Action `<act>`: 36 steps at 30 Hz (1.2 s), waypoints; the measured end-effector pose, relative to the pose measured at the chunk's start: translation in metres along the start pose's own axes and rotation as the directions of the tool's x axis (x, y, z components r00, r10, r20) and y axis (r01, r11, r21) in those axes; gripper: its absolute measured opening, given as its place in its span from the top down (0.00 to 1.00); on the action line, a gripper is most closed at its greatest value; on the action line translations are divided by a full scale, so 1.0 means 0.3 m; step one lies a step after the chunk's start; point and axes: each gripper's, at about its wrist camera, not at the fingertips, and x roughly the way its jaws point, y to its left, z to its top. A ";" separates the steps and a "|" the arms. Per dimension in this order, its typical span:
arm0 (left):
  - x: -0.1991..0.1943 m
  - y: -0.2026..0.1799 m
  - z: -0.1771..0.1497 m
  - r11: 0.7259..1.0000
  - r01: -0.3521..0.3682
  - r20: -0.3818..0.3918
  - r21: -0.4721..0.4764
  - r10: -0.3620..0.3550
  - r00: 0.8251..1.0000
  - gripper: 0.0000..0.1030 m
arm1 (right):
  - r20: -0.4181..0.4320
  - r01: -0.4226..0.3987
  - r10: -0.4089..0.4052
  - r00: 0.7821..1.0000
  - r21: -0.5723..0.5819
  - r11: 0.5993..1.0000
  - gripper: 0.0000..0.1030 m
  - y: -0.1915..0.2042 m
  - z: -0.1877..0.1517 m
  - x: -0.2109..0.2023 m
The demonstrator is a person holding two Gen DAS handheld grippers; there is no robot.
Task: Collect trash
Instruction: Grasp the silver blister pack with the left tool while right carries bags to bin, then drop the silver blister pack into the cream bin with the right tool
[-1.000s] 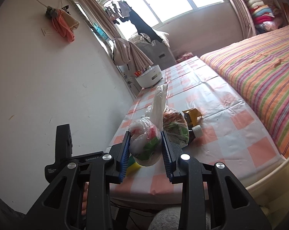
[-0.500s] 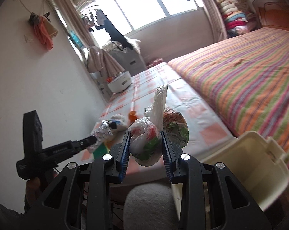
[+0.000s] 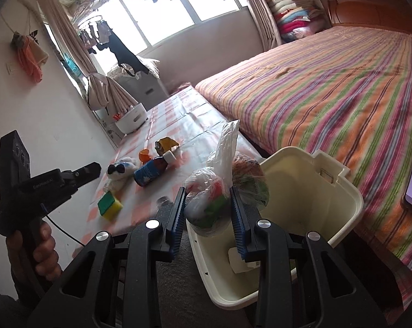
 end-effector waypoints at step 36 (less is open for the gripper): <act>0.069 -0.035 -0.088 0.996 -0.014 -0.155 0.084 0.027 0.988 0.95 | -0.025 -0.105 0.108 0.994 0.100 0.989 0.48 -0.023 -0.030 0.001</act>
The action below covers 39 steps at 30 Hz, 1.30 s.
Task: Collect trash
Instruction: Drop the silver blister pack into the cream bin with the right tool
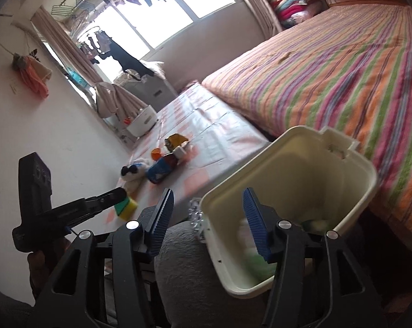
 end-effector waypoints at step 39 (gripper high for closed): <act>0.007 0.106 -0.014 0.997 -0.049 -0.020 -0.066 0.048 0.999 0.95 | -0.115 -0.144 0.152 0.982 0.078 0.987 0.96 -0.006 0.049 0.168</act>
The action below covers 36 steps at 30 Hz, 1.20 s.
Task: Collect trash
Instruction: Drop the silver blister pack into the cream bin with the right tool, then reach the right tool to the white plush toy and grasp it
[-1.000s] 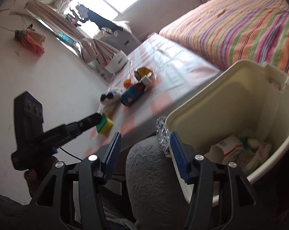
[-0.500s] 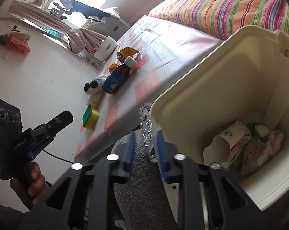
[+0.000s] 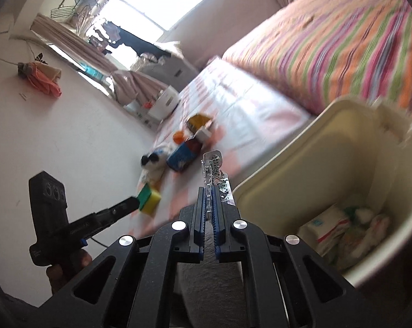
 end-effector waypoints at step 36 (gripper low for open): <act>-0.321 0.484 -0.083 0.864 -0.416 0.182 -0.282 0.475 0.861 0.16 | -0.067 -0.018 -0.028 0.997 -0.604 0.796 0.10 0.752 0.063 0.592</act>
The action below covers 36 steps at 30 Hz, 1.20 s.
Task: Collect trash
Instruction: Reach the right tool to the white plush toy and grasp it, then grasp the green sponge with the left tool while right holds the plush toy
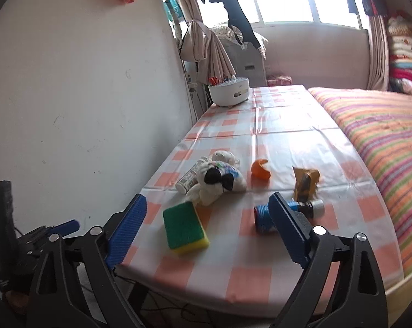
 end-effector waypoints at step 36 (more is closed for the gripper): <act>0.113 0.015 0.005 0.991 0.022 -0.151 -0.131 -0.042 0.988 0.16 | -0.113 -0.098 0.127 0.985 0.232 0.968 0.56 -0.184 0.083 0.341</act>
